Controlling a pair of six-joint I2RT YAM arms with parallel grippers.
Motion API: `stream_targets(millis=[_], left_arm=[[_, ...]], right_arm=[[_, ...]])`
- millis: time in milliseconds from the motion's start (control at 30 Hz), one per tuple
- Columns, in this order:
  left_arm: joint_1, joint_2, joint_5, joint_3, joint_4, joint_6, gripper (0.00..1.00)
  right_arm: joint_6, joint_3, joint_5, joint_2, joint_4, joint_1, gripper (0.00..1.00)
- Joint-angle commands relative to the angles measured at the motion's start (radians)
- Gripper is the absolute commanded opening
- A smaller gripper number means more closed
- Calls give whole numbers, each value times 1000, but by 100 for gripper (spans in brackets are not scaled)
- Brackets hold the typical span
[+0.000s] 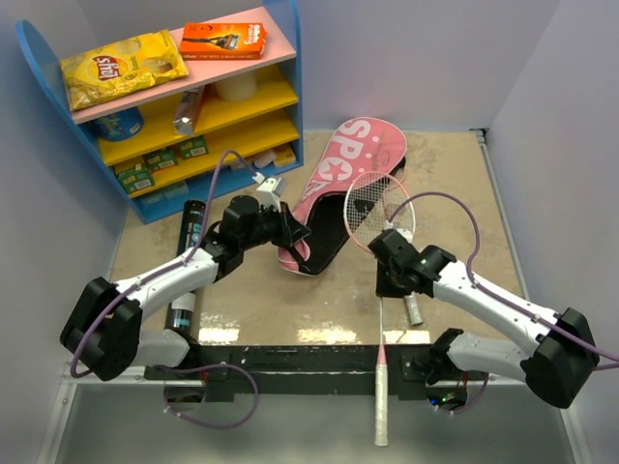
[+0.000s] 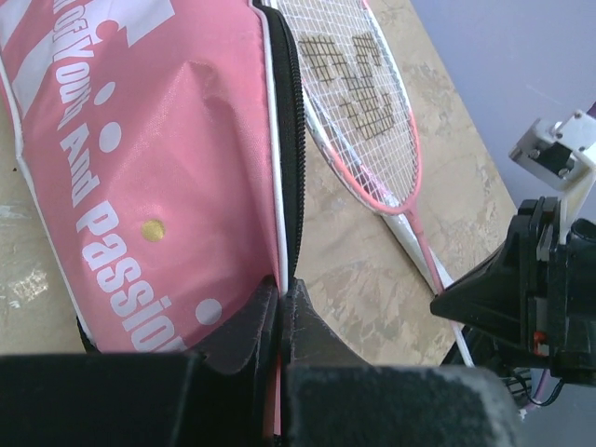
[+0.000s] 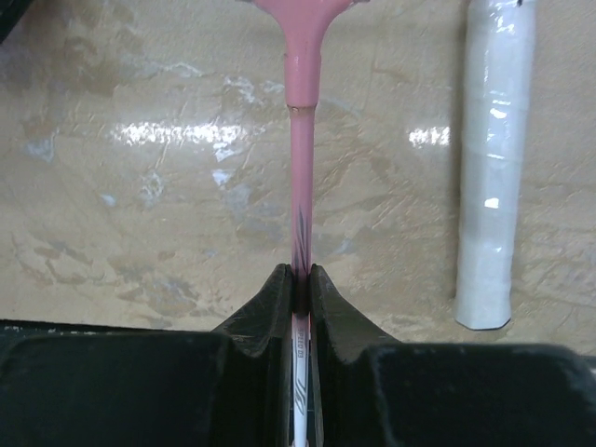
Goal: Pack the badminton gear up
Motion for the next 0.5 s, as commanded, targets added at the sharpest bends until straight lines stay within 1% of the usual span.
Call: stream_targets(millis=[0,233,467], left_arm=[[28,14,7,29,144,-20,0],[38,16,27,32,158,-29,0],[43,16,21,29,155,-19,0]], right_arm=[[84,4,-11,-27,-44,64,0],[193,-4,-15,-62,-92,208,0],[279,-31,-9,-99,-151,320,0]])
